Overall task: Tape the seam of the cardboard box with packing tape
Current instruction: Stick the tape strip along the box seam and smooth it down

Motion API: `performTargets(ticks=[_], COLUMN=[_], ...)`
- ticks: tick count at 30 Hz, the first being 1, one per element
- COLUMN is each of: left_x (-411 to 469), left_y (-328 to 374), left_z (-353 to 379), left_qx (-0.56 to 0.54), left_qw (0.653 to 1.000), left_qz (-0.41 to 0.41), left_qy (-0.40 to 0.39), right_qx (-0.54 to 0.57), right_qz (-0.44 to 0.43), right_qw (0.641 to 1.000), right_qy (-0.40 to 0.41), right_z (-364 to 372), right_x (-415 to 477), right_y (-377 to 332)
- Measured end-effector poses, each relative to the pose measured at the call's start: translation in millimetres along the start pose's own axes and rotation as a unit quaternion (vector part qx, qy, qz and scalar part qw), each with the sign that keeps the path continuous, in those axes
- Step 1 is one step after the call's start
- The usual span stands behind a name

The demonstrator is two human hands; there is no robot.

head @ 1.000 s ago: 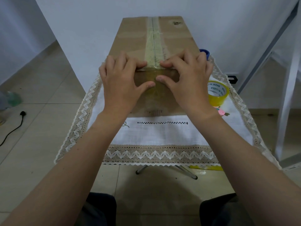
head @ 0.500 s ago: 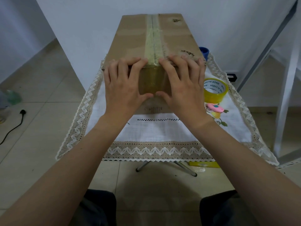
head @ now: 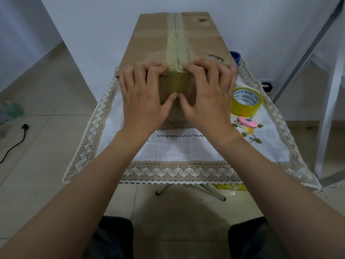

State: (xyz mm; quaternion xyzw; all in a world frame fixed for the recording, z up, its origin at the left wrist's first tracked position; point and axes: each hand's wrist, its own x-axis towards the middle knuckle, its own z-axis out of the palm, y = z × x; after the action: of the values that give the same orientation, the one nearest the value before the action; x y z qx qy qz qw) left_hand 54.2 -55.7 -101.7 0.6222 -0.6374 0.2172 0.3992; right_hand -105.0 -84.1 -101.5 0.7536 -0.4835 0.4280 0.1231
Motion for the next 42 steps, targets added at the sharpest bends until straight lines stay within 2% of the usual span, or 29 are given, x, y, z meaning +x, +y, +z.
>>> performTargets(ticks=[11, 24, 29, 32, 35, 38, 42], left_x=[-7, -9, -4, 4, 12, 15, 8], left_y=[-9, -17, -16, -10, 0, 3, -8], left_z=[7, 1, 0, -3, -3, 0, -1], left_qx=[0.028, 0.093, 0.059, -0.002, -0.011, -0.009, 0.003], left_qw=[0.999, 0.992, 0.996, 1.0, 0.999, 0.998, 1.0], left_qz=[0.033, 0.084, 0.066, 0.012, -0.036, -0.047, 0.001], left_qy=[0.008, -0.029, -0.013, 0.011, 0.035, 0.046, 0.03], right_qx=[-0.054, -0.113, -0.047, 0.028, 0.037, 0.005, -0.014], right_qz=[-0.046, -0.087, -0.065, 0.023, 0.087, 0.083, 0.036], right_qw=[0.997, 0.988, 0.997, 0.999, 0.995, 0.997, 0.999], right_qy=[-0.028, -0.059, -0.014, 0.014, 0.009, 0.006, -0.002], right_z=[0, 1, 0, -3, -3, 0, 2], right_x=[-5, -10, -4, 17, 33, 31, 19], right_y=[9, 23, 21, 17, 14, 12, 18])
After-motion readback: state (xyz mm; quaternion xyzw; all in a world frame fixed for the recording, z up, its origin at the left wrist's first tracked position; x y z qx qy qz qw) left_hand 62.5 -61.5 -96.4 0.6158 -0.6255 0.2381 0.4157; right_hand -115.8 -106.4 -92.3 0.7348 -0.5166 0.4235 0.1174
